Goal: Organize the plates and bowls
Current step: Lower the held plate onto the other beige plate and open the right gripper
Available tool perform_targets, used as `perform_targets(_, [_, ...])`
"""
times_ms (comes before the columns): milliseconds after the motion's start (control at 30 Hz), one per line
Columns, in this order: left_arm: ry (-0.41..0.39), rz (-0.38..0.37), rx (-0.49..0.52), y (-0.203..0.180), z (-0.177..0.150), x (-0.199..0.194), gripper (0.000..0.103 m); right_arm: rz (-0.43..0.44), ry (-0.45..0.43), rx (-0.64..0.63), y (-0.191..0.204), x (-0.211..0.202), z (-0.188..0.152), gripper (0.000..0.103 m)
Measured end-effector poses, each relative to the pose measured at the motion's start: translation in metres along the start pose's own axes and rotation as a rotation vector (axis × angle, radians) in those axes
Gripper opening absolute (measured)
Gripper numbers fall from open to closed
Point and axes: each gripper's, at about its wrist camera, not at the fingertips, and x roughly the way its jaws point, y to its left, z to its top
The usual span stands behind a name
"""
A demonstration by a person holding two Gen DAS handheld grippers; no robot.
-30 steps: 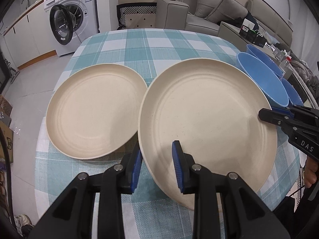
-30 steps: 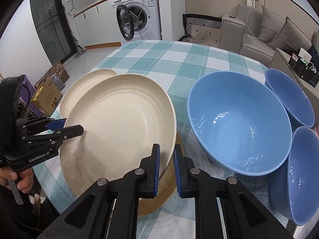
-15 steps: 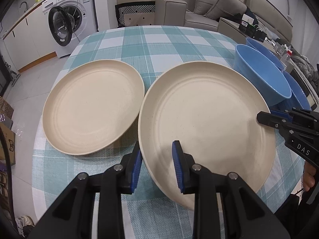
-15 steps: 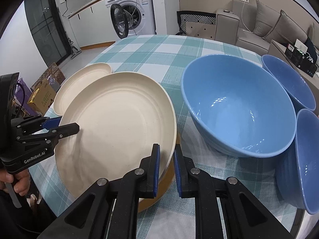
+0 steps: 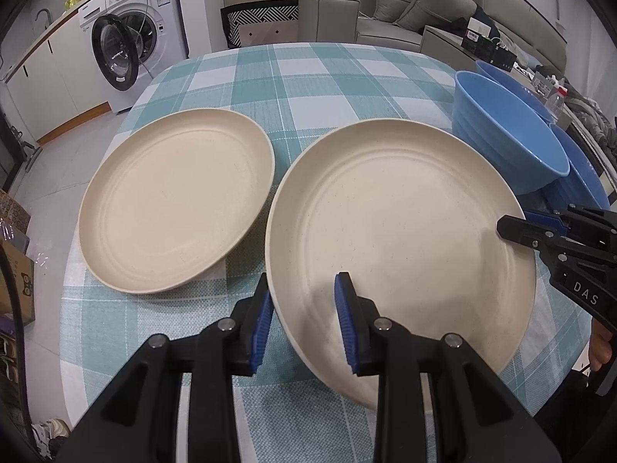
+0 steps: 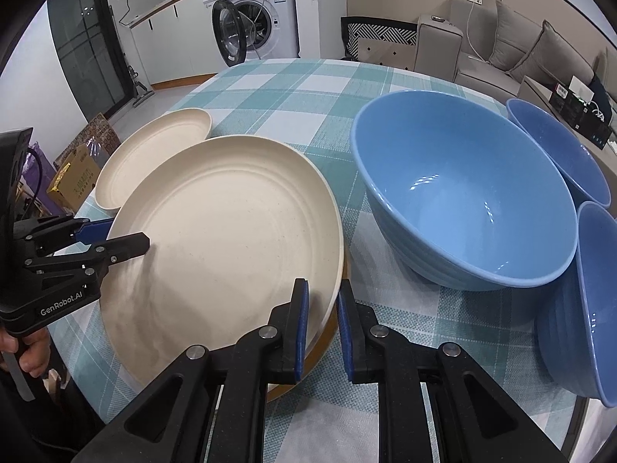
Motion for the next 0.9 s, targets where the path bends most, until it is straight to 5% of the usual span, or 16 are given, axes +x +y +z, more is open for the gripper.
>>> perform_targets(600, [-0.001,0.029,0.042,-0.01,-0.001,0.0,0.036,-0.063,0.002,-0.06,0.01,0.0,-0.008,0.021])
perform_targets(900, [0.001,0.036,0.066,-0.015,-0.003,0.001,0.038,-0.131,0.004,-0.113,0.021,0.003,-0.011,0.032])
